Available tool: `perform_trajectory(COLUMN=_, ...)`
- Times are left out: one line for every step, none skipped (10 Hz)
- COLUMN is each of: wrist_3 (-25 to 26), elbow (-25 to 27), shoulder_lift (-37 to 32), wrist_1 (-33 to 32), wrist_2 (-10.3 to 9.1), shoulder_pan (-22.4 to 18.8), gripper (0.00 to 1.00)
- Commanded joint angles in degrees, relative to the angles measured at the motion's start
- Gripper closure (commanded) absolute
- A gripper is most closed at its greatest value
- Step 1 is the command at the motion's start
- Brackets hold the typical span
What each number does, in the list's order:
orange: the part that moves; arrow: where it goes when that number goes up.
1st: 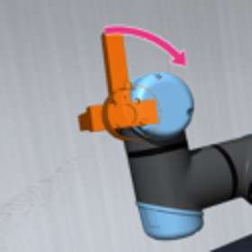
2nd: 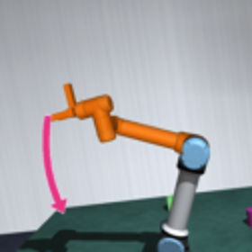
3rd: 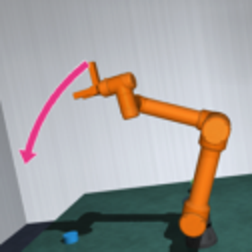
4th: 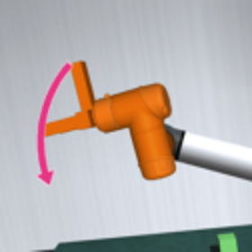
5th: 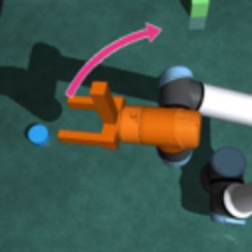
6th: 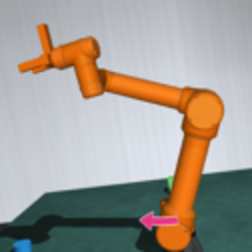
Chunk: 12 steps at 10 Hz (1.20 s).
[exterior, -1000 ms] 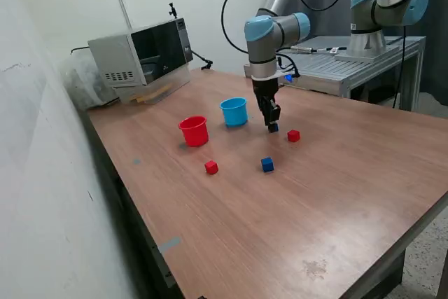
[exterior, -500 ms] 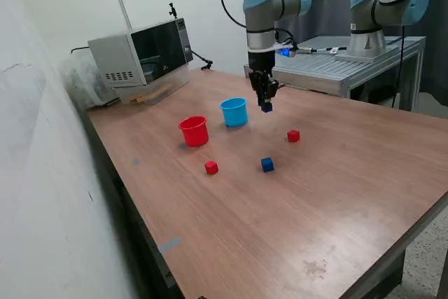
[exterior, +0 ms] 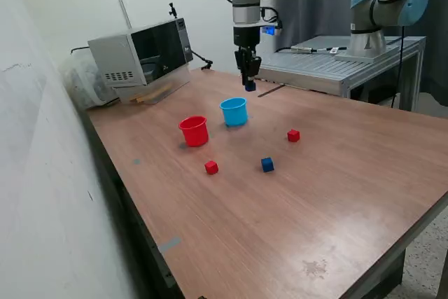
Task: Place red objects in the red bin, and blue objects in the blue bin.
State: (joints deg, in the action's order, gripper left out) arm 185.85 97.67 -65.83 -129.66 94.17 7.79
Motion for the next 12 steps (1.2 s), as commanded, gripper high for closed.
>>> perform_trajectory(wrist_3=-1.27, elbow=-1.33, shoulder_lift=1.57, wrist_1=0.2, wrist_2=-0.04, shoulder_pan=6.07, gripper=1.0)
perform_trajectory(wrist_3=-1.62, elbow=-1.42, shoulder_lift=2.53, wrist_1=0.11, wrist_2=-0.04, shoulder_pan=8.18, gripper=1.0)
perform_trajectory(wrist_3=-1.71, elbow=-1.69, shoulder_lift=3.5, wrist_1=0.11, wrist_2=-0.04, shoulder_pan=9.59, gripper=1.0)
perform_trajectory(wrist_3=-1.98, elbow=-1.6, shoulder_lift=4.12, wrist_1=0.02, wrist_2=-0.04, shoulder_pan=10.56, gripper=1.0)
perform_trajectory(wrist_3=-1.98, elbow=-1.43, shoulder_lift=4.3, wrist_1=0.02, wrist_2=-0.22, shoulder_pan=10.66, gripper=1.0)
perform_trajectory(wrist_3=-1.98, elbow=-1.43, shoulder_lift=4.21, wrist_1=0.02, wrist_2=-1.96, shoulder_pan=10.66, gripper=0.0)
perform_trajectory(wrist_3=-1.98, elbow=-1.34, shoulder_lift=4.13, wrist_1=-0.06, wrist_2=-3.11, shoulder_pan=10.58, gripper=0.0)
perform_trajectory(wrist_3=-1.98, elbow=-1.25, shoulder_lift=4.13, wrist_1=0.02, wrist_2=-3.12, shoulder_pan=10.14, gripper=0.0)
perform_trajectory(wrist_3=-1.98, elbow=-1.16, shoulder_lift=3.95, wrist_1=0.11, wrist_2=-3.12, shoulder_pan=9.61, gripper=0.0)
perform_trajectory(wrist_3=-2.07, elbow=-1.07, shoulder_lift=3.52, wrist_1=0.2, wrist_2=-3.21, shoulder_pan=9.52, gripper=0.0)
perform_trajectory(wrist_3=-2.07, elbow=-0.81, shoulder_lift=1.94, wrist_1=0.11, wrist_2=-3.21, shoulder_pan=7.61, gripper=0.0)
perform_trajectory(wrist_3=-2.15, elbow=0.23, shoulder_lift=-0.59, wrist_1=0.11, wrist_2=-3.21, shoulder_pan=4.8, gripper=0.0)
